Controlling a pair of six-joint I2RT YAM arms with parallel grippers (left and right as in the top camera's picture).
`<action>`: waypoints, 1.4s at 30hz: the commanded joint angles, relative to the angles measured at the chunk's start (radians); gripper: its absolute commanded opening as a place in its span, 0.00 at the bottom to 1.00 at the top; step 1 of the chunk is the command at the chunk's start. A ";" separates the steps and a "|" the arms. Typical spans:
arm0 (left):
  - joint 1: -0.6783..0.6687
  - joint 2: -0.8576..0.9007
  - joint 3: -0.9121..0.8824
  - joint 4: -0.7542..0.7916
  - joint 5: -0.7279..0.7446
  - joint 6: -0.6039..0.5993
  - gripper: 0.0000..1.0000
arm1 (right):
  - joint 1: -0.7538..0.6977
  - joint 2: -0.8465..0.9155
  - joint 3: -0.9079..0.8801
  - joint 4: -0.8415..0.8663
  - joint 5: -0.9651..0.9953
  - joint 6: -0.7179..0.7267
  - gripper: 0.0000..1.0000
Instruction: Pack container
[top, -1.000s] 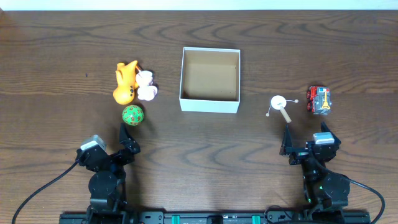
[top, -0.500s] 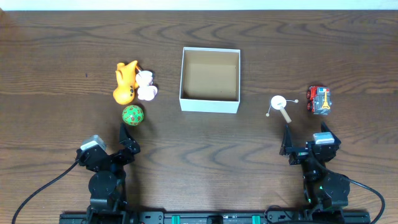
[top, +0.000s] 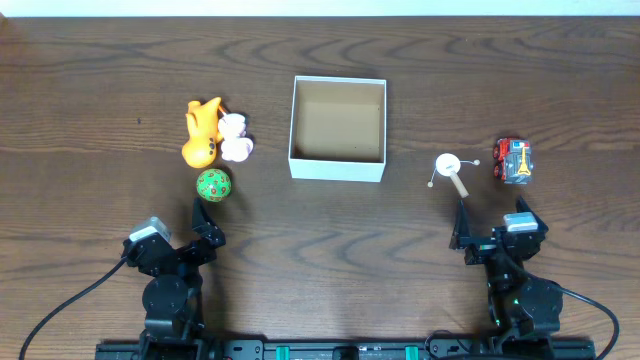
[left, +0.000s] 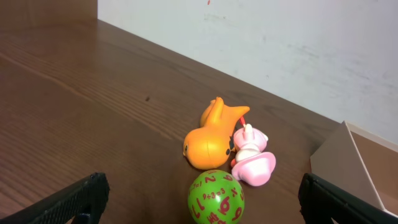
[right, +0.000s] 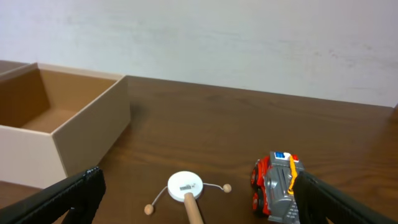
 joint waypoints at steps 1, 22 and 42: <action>0.004 0.004 -0.029 -0.006 0.001 0.020 0.98 | -0.011 -0.006 0.000 0.064 0.019 0.172 0.99; 0.005 0.004 -0.029 -0.006 0.001 0.020 0.98 | -0.022 0.850 0.898 -0.120 0.196 0.077 0.99; 0.004 0.004 -0.029 -0.006 0.001 0.020 0.98 | -0.285 1.625 1.670 -0.943 0.096 -0.002 0.99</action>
